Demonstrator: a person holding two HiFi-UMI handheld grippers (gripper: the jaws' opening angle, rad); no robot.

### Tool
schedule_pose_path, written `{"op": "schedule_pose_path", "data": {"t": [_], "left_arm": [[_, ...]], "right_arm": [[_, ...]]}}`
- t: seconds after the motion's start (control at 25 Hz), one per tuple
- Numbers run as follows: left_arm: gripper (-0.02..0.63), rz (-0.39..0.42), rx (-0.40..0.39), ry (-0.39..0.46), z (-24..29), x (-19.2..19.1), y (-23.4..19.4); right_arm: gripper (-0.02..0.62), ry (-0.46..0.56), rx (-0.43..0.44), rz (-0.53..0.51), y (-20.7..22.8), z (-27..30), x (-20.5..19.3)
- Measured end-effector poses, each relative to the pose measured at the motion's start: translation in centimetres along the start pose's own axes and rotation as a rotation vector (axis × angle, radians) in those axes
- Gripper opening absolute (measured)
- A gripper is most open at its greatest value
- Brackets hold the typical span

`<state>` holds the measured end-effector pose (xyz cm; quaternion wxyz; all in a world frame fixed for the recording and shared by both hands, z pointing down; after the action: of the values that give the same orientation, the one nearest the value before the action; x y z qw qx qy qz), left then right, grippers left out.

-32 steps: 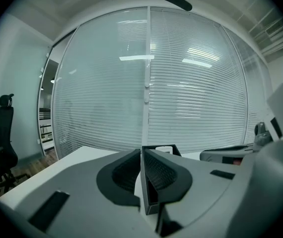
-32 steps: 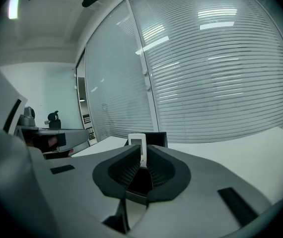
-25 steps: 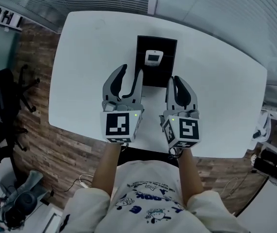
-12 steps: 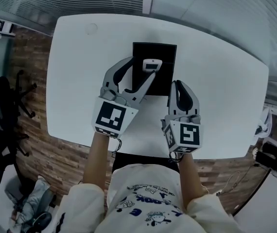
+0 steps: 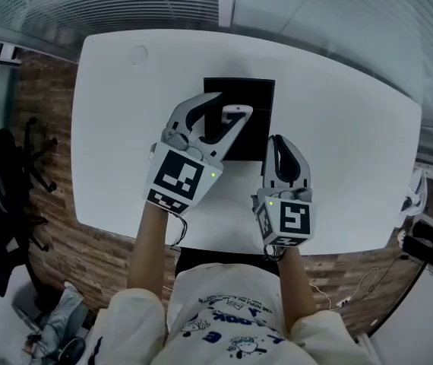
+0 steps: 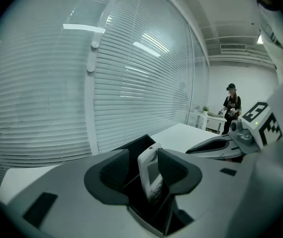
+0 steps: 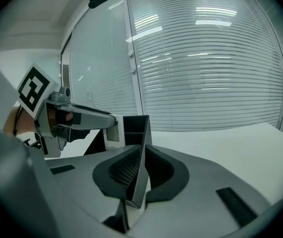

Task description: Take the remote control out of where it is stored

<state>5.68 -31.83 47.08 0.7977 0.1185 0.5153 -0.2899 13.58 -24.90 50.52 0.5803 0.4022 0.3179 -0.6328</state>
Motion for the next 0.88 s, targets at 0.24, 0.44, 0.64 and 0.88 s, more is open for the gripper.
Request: {"op": "schedule_pose_path", "data": {"t": [0.24, 0.44, 0.64, 0.88], "left_arm": [[0.144, 0.027, -0.077, -0.012, 0.3, 0.0, 0.7], [0.162, 0.061, -0.100, -0.031, 0.6, -0.5, 1.0], [0.193, 0.080, -0.144, -0.062, 1.3, -0.8, 0.9], [0.135, 0.100, -0.198, -0.056, 1.2, -0.8, 2.0]], "right_arm": [[0.035, -0.002, -0.003, 0.005, -0.3, 0.5, 0.4], [0.035, -0.001, -0.003, 0.003, -0.1, 0.3, 0.1], [0.035, -0.006, -0.006, -0.001, -0.3, 0.4, 0.0], [0.035, -0.010, -0.011, 0.003, 0.0, 0.1, -0.3]]}}
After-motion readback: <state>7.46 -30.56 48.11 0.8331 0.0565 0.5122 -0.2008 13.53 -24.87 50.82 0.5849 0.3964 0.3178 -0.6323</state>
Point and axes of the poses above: the fingertips, and each gripper's own axes: z forward along the fingers, y to its right, x out of its top, the point moved 1 cm from there along -z, backward along the fingers, and after that the axes turned 4 degrees about -z, right-handed, at the moved point
